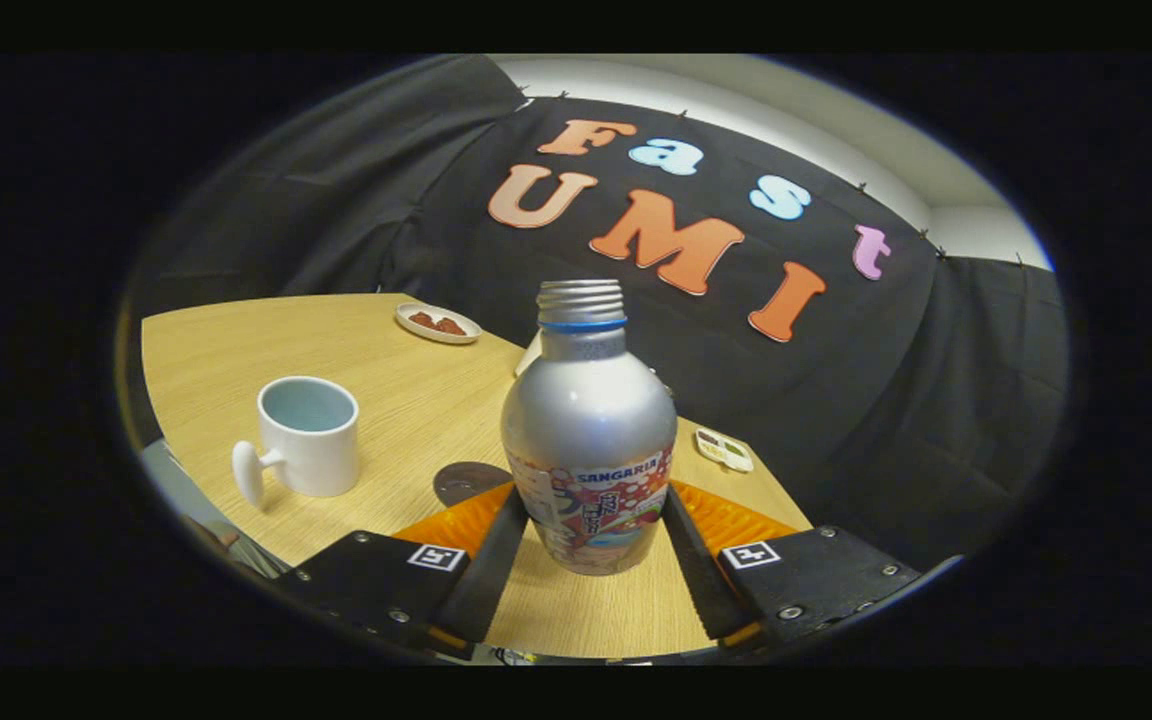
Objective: Take the bottle from table, then pour the juice into the cup, finally place the bottle on the coaster
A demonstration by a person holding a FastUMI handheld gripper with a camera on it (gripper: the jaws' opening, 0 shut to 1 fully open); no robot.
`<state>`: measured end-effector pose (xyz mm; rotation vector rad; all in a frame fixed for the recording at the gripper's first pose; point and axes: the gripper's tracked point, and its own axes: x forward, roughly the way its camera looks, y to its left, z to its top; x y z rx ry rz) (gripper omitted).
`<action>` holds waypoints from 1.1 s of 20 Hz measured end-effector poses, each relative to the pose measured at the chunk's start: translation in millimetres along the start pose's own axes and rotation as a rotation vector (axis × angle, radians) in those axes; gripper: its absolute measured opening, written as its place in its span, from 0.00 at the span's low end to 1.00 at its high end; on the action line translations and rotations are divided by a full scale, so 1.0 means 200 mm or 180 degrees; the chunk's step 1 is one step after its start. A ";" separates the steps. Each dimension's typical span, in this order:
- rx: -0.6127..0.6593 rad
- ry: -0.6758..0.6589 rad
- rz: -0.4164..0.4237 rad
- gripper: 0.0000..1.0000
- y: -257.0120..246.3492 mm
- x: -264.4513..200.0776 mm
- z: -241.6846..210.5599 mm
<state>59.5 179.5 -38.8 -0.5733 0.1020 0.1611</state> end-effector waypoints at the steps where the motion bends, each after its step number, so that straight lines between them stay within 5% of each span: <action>1: -0.0066 -0.0015 -0.0002 0.78 0.01 0.00 0.02; 22: -0.1478 -0.0078 -0.0164 0.77 0.22 0.12 0.13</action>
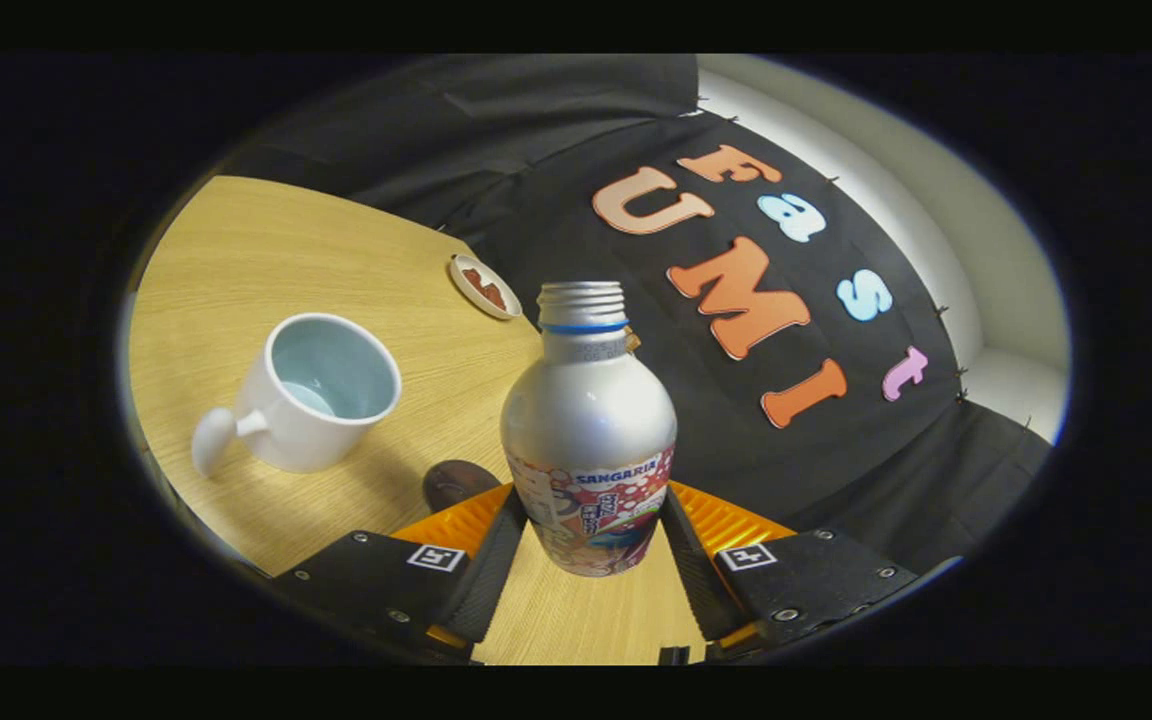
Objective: Take the bottle from table, then pour the juice into the cup, finally place the bottle on the coaster
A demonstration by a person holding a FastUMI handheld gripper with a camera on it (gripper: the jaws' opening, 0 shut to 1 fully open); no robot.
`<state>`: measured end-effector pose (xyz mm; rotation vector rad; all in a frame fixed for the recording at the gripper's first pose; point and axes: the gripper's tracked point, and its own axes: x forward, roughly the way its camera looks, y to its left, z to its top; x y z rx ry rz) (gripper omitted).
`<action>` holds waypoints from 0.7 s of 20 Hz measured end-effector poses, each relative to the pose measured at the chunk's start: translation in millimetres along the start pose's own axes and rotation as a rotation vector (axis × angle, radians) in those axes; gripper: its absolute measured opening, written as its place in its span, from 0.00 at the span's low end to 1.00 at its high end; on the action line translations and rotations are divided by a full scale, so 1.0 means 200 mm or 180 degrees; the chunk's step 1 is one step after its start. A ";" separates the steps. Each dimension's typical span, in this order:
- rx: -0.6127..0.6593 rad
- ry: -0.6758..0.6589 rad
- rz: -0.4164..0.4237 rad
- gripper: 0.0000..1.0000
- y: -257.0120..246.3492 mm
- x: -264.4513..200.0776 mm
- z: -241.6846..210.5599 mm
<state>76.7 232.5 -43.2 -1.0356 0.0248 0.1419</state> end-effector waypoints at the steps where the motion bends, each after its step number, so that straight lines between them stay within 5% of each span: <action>1: -0.0058 -0.0001 -0.0003 0.77 0.01 0.01 -0.01; 14: -0.0920 -0.0095 -0.0111 0.77 0.01 0.02 0.01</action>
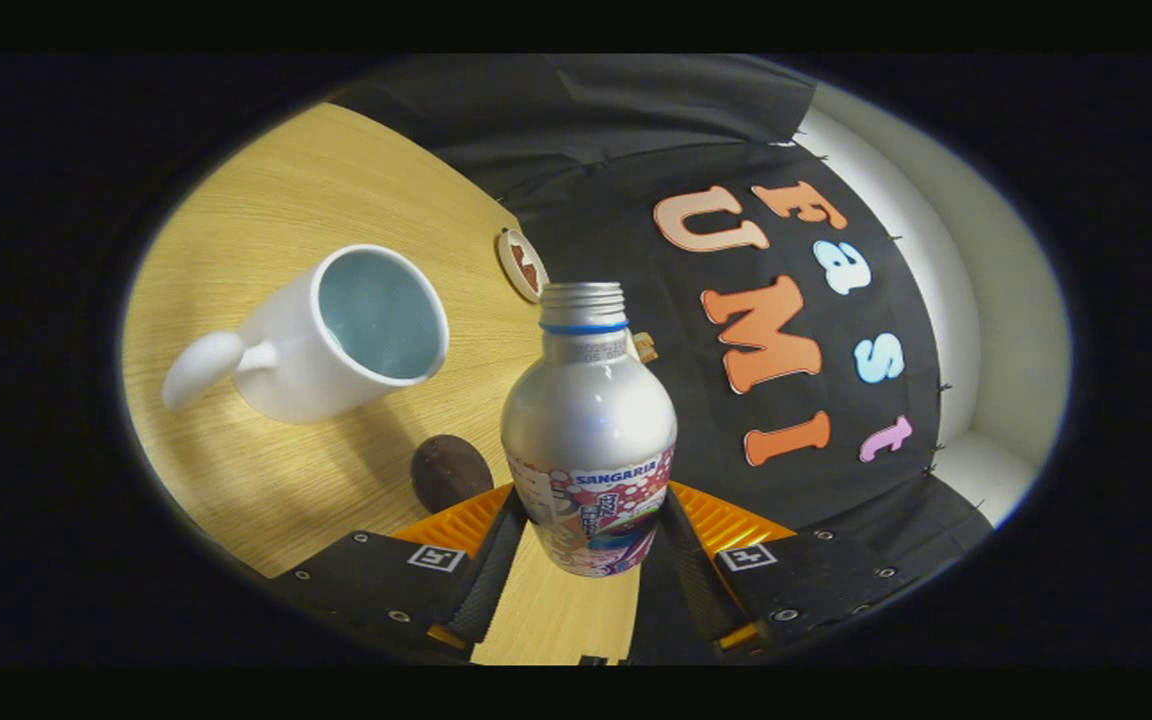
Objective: Take the bottle from table, then pour the juice into the cup, finally place the bottle on the coaster
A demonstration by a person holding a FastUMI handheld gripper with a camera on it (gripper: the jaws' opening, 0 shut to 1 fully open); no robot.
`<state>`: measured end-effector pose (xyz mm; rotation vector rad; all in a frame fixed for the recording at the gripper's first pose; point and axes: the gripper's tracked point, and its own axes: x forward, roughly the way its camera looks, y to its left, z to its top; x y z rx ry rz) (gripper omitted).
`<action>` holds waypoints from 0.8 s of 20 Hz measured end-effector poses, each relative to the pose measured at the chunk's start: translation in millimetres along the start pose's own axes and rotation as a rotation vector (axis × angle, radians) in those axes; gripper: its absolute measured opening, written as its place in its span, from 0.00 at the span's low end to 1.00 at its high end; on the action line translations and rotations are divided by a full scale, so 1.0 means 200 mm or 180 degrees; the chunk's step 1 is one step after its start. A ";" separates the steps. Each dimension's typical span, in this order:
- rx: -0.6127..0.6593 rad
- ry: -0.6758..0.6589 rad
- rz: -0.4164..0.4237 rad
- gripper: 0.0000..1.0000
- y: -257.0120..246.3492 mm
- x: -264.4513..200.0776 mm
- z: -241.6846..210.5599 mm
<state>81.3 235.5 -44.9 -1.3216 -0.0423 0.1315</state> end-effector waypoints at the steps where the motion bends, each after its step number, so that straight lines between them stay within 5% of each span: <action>1: -0.0083 -0.0005 -0.0028 0.77 -0.01 0.00 0.00; 16: -0.0841 -0.0135 -0.0154 0.77 -0.04 0.03 0.03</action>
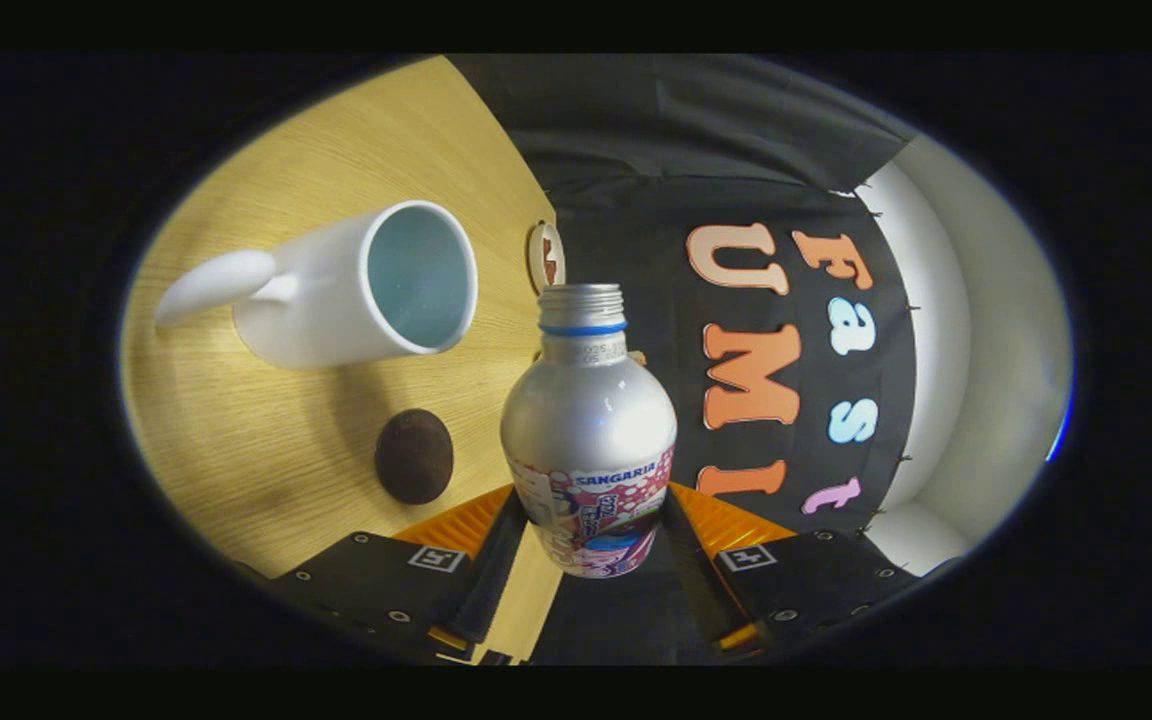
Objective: Take the bottle from table, then pour the juice into the cup, finally place the bottle on the coaster
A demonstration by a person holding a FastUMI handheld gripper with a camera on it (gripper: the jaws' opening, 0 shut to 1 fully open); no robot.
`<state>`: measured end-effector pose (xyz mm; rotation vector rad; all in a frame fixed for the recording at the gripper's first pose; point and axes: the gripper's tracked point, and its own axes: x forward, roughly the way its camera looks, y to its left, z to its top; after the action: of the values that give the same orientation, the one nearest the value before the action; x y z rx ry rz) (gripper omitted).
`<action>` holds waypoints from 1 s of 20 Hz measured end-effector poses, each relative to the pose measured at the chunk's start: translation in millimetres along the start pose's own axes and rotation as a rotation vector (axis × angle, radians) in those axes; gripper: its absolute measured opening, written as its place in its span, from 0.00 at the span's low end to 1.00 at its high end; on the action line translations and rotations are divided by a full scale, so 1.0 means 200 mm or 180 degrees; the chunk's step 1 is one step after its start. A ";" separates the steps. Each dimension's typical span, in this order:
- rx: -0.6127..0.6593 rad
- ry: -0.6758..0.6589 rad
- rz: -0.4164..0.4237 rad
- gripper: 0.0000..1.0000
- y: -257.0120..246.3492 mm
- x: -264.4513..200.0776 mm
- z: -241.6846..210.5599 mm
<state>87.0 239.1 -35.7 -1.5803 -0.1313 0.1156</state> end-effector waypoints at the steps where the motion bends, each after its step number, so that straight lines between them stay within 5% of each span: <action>1: -0.0060 0.0004 -0.0010 0.77 -0.01 0.01 -0.01; 20: -0.0898 -0.0166 -0.0247 0.77 -0.18 0.02 0.06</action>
<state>89.3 251.9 -0.2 -1.8514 -0.2585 0.0798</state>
